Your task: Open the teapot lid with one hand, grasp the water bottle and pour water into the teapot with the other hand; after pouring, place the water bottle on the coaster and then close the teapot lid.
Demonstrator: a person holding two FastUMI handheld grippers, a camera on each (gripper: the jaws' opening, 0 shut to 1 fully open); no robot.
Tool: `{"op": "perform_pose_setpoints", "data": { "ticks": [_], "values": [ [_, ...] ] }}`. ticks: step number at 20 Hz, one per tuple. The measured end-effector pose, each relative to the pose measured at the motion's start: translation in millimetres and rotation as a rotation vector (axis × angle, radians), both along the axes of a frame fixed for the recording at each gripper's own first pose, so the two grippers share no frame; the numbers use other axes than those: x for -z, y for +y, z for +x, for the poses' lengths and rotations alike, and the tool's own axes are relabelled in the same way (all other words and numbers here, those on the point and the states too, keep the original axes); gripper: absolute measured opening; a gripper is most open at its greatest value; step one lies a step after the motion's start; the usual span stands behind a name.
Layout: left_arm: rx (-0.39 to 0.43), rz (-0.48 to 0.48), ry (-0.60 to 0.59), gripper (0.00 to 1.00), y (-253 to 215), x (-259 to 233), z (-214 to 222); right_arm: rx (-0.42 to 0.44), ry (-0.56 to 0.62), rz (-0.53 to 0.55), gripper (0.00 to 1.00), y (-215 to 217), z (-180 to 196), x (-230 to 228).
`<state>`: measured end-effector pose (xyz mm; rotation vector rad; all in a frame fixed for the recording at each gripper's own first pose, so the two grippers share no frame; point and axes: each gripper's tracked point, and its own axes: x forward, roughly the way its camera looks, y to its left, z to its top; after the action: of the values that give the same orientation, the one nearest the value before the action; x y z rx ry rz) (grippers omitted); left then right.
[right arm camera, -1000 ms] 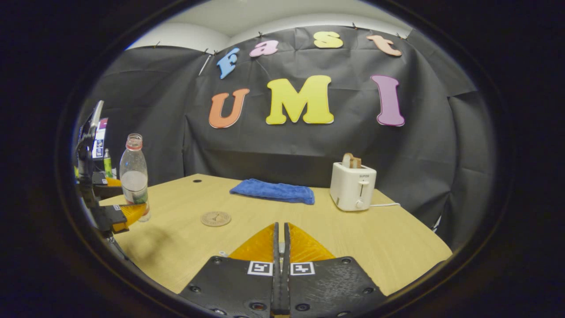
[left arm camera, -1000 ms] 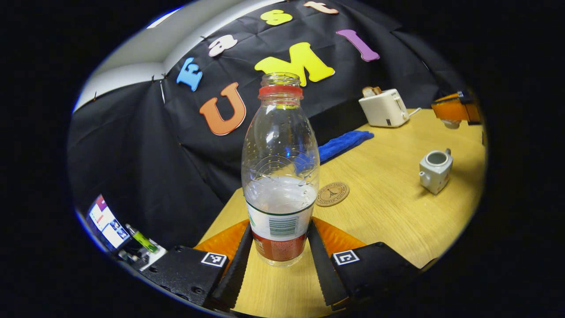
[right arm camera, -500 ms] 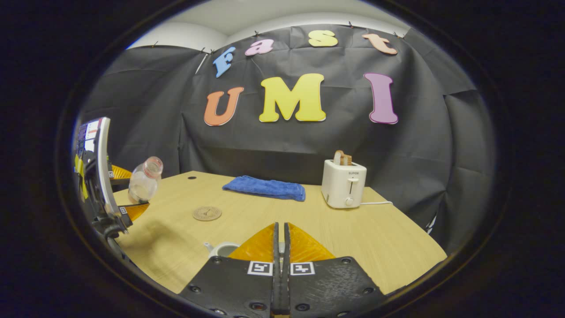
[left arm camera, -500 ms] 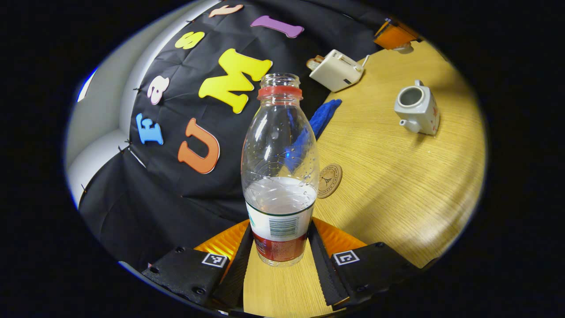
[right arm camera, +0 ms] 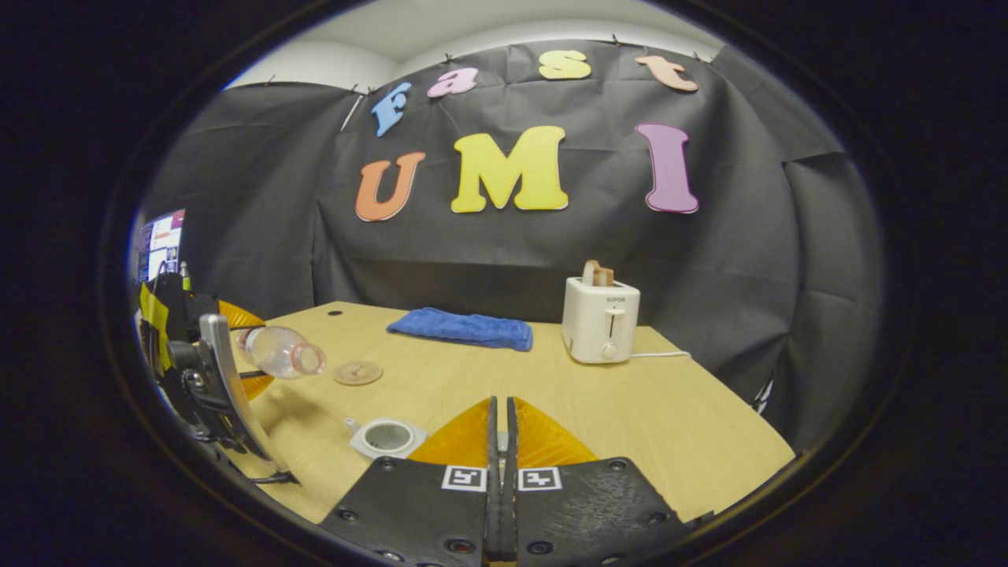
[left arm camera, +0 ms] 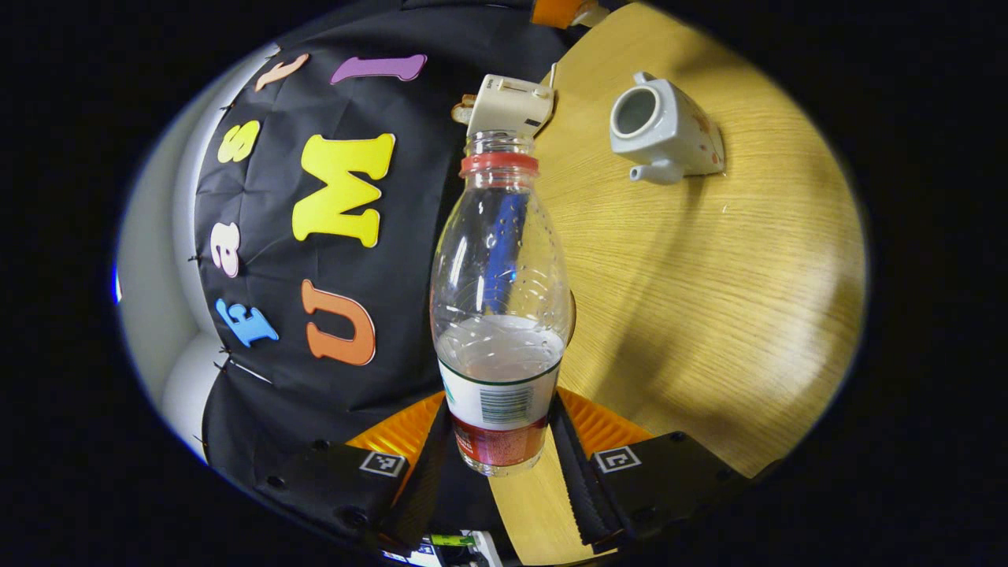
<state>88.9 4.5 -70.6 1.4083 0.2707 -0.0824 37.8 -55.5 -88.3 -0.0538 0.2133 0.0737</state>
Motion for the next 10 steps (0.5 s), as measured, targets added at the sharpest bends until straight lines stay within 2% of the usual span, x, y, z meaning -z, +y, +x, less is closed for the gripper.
{"op": "perform_pose_setpoints", "data": {
  "ticks": [8, 9, 10],
  "values": [
    [0.080, 0.183, -0.026, 0.71, -27.0, -13.4, 5.8, 0.027, 0.003, 0.012, 0.00, -20.1, -7.3, 3.8],
    [0.090, 0.206, -0.023, 0.75, -30.4, -13.5, 7.2, 0.029, 0.002, 0.014, 0.00, -21.3, -7.5, 3.1],
    [0.101, 0.222, -0.018, 0.71, -31.4, -13.0, 10.2, 0.031, 0.002, 0.015, 0.00, -22.8, -8.1, 3.9]
  ]
}}
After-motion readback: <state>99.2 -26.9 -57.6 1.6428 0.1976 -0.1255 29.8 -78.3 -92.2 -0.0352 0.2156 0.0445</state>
